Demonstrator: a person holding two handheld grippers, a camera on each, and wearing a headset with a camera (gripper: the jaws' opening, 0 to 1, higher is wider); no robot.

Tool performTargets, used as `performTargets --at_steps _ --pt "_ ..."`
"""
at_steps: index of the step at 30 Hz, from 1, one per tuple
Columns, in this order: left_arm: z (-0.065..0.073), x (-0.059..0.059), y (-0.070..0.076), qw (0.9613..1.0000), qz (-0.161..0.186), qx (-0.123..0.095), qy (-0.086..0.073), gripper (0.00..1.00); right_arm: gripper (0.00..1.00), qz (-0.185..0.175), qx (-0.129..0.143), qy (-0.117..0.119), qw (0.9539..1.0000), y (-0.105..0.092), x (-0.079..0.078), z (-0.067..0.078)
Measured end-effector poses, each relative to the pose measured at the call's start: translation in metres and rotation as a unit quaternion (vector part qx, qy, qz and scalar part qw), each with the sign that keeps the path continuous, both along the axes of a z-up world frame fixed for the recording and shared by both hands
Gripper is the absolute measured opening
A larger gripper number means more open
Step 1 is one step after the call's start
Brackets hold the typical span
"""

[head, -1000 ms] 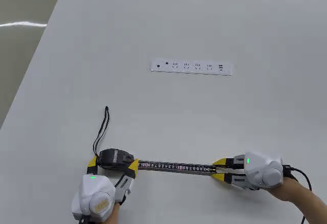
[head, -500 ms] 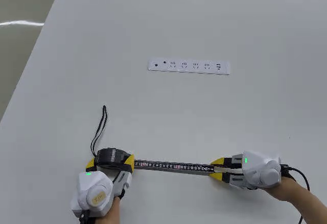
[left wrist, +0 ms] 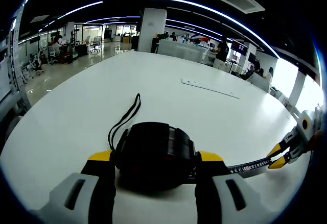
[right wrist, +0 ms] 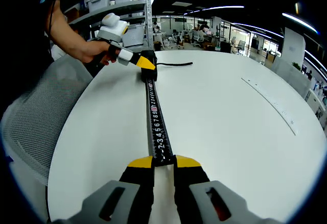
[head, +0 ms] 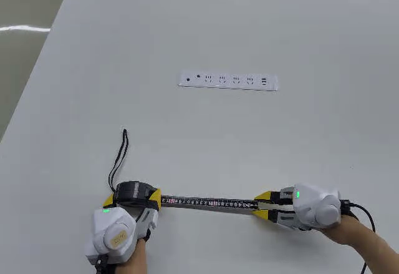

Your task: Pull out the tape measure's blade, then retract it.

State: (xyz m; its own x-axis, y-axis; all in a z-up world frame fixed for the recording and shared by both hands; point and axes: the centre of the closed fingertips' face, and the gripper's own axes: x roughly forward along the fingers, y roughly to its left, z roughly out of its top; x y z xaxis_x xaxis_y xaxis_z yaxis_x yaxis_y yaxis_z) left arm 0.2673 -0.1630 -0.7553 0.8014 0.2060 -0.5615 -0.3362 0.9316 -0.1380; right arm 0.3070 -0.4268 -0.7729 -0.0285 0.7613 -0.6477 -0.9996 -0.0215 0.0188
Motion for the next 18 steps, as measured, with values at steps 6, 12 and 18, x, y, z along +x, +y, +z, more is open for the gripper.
performTargets --at_steps 6,12,18 --pt "0.0 0.0 0.0 1.0 -0.001 -0.002 0.001 0.6 0.13 0.007 0.001 0.002 1.0 0.009 -0.002 -0.001" --pt "0.0 0.0 0.0 1.0 -0.002 -0.002 0.002 0.6 0.13 0.008 0.003 0.001 1.0 0.014 -0.002 -0.002" --pt "0.0 0.0 0.0 1.0 -0.003 -0.001 0.001 0.6 0.13 0.009 0.003 0.0 1.0 0.018 -0.003 -0.002"
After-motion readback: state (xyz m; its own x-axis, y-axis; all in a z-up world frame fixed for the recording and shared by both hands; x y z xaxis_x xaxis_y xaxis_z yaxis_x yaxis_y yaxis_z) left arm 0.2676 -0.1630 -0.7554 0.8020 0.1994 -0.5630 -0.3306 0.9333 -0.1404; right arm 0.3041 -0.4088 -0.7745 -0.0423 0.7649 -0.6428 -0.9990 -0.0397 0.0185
